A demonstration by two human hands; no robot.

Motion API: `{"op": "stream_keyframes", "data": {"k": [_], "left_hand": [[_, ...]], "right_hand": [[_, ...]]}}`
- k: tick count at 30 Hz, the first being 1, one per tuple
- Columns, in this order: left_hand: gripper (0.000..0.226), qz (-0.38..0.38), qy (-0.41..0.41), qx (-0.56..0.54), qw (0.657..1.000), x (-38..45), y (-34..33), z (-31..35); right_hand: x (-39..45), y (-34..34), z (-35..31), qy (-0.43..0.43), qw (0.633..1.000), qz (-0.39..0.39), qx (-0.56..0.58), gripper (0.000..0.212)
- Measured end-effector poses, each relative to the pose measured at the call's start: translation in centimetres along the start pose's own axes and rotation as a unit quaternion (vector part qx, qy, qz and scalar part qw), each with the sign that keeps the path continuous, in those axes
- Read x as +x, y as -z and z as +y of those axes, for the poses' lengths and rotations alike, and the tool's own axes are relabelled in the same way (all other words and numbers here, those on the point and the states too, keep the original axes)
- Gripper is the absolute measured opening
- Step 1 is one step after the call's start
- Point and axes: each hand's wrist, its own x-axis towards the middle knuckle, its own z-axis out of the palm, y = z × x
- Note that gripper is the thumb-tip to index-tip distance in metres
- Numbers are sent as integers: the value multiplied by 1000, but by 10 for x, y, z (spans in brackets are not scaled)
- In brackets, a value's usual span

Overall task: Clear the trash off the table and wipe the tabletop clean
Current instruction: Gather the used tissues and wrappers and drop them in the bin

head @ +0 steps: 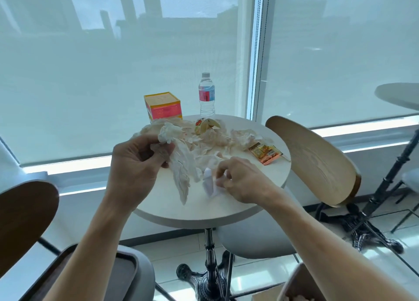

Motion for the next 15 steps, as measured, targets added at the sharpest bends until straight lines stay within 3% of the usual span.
{"op": "stream_keyframes", "data": {"k": [4, 15], "left_hand": [[14, -10, 4, 10, 1000, -8, -10, 5], [14, -56, -19, -4, 998, -37, -57, 22]], "right_hand": [[-9, 12, 8, 22, 996, 53, 69, 8], [-66, 50, 43, 0, 971, 136, 198, 26]]}}
